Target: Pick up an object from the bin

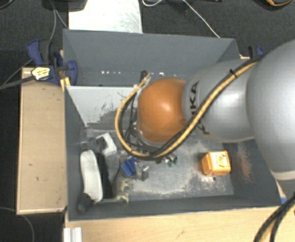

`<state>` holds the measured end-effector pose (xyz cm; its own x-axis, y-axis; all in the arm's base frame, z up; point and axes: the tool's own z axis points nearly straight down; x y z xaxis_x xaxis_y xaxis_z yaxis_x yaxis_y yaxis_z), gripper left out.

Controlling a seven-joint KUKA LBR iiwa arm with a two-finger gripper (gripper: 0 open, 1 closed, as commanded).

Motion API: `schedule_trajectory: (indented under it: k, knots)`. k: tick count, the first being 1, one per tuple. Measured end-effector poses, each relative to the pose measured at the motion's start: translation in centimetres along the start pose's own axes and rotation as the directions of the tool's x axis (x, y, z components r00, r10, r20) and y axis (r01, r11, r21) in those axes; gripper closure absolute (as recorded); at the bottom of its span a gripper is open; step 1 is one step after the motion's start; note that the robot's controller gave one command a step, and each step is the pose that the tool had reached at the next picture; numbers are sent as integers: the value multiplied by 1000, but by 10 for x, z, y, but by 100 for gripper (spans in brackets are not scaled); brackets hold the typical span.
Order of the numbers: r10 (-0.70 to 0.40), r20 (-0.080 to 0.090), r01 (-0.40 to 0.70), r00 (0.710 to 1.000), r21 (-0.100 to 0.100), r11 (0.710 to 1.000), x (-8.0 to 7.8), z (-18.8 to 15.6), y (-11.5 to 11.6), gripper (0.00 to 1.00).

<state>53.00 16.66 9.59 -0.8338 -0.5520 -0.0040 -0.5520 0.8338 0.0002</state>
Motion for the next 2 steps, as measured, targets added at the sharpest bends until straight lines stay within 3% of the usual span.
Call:
schedule_trajectory:
  k: [2]
  knots:
    - [1, 0, -1, 1000, -1, 1000, 0, -19, 1, 100]
